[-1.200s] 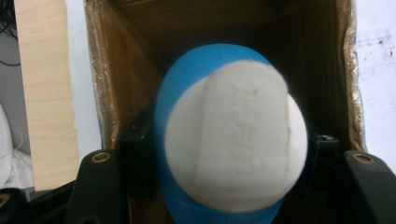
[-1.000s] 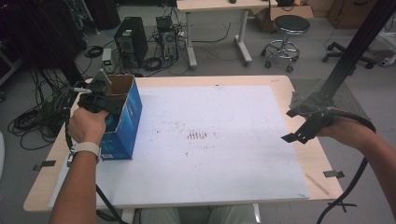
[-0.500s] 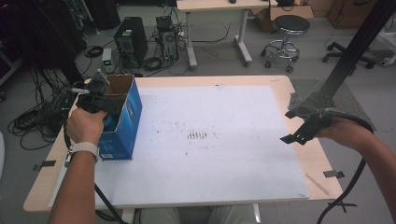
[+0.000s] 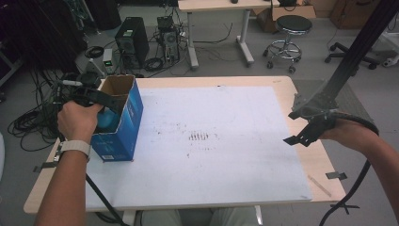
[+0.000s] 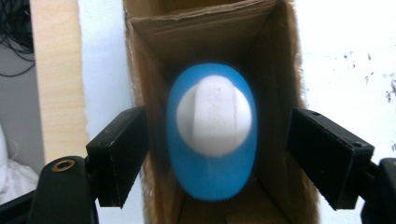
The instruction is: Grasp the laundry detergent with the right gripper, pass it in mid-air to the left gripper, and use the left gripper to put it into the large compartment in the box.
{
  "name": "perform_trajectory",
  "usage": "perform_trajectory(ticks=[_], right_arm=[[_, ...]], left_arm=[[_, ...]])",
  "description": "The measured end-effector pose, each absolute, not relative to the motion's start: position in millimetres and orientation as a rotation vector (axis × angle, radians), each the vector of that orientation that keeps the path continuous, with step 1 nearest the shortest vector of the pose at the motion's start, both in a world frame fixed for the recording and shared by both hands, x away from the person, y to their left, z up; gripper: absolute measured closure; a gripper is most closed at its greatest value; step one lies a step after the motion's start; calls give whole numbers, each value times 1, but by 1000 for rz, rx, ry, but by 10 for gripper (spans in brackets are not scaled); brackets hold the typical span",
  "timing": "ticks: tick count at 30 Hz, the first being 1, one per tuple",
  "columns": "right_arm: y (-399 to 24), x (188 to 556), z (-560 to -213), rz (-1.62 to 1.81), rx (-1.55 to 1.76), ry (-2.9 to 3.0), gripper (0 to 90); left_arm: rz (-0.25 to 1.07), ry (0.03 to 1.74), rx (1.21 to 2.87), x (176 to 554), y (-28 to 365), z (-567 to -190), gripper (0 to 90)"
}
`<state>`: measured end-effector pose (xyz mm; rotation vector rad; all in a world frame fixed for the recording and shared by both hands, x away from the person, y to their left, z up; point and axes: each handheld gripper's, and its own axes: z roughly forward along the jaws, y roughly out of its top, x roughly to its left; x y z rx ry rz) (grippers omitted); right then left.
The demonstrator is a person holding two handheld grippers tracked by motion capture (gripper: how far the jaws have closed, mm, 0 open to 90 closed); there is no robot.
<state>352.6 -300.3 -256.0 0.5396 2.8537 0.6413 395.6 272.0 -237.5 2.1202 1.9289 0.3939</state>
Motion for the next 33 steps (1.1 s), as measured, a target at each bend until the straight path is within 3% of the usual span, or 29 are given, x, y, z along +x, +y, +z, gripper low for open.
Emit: perform_trajectory(ticks=[20, 33], right_arm=[[-299, 344, -246, 646, 533, 2835, 92], [-295, 342, -241, 645, 523, 2838, 92]], left_arm=[[429, 1699, 2285, 363, 239, -176, 135], [417, 1522, 2398, 353, 208, -159, 92]])
